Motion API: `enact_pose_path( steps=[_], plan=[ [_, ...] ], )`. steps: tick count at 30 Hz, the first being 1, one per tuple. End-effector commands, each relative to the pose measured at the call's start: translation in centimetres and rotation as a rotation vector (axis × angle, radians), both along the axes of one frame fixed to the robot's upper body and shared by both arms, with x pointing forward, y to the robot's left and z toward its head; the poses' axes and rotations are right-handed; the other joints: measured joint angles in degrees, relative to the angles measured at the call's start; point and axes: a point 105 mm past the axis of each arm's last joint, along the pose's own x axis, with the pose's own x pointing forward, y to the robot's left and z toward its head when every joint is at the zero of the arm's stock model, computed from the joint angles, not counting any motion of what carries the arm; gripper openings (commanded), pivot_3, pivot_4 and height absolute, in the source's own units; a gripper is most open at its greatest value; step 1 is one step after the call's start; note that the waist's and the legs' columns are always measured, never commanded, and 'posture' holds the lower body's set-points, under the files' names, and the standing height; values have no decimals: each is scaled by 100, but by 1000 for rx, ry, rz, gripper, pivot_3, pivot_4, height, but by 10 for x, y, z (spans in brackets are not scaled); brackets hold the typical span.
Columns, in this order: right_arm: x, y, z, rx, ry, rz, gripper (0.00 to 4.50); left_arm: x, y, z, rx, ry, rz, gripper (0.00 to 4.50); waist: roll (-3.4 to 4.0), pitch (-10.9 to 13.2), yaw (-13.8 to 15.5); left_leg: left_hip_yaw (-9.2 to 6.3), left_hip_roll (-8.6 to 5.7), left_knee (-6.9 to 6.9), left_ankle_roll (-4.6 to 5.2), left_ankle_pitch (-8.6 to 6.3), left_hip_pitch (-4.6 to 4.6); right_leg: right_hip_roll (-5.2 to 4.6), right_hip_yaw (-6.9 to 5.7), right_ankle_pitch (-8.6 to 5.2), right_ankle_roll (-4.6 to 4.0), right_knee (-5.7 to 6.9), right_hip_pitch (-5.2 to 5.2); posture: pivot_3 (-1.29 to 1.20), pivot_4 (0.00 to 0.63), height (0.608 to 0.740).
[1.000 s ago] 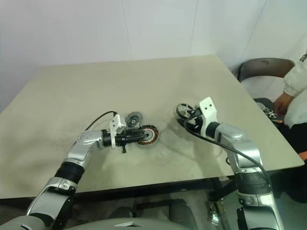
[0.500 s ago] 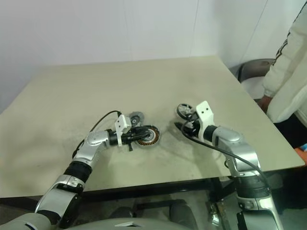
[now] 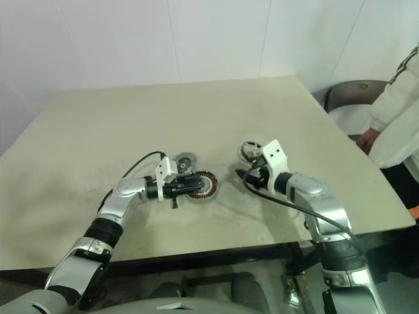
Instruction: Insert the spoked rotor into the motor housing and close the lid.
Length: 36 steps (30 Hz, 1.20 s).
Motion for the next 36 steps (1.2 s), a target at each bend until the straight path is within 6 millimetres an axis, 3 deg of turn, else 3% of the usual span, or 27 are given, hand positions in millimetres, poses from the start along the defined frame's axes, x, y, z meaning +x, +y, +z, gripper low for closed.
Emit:
enact_pose_path(
  steps=[1,10,18,25,29,36],
  plan=[
    [1,1,11,-9,-54,9,3208,-5,-3,1,17,14,-4,732,0,0,-3,0,0,0,0,0,0,0,0,0,0,0,0,0,0,740],
    [-1,1,7,-27,-44,13,3208,-7,2,0,35,35,18,732,0,0,3,0,0,0,0,0,-1,0,0,0,0,-1,-2,0,0,740],
    [-2,3,4,-38,-43,17,3208,8,8,-4,69,-19,127,732,0,0,-1,0,0,0,0,0,0,0,0,0,0,0,-1,0,0,740],
    [-2,3,4,-38,-43,16,3208,0,-1,1,23,-1,83,732,0,0,2,0,0,3,0,0,-1,0,0,0,-1,-1,1,0,0,740],
    [-3,2,4,-35,-40,13,3208,-6,-19,-5,20,36,41,732,0,0,20,0,0,2,0,0,-3,0,0,0,-1,-3,0,0,0,740],
    [-3,2,3,-43,-40,13,3208,-5,-20,-3,25,42,40,732,0,0,22,0,0,2,0,0,-1,0,0,0,-1,-3,1,0,0,740]
  ],
)
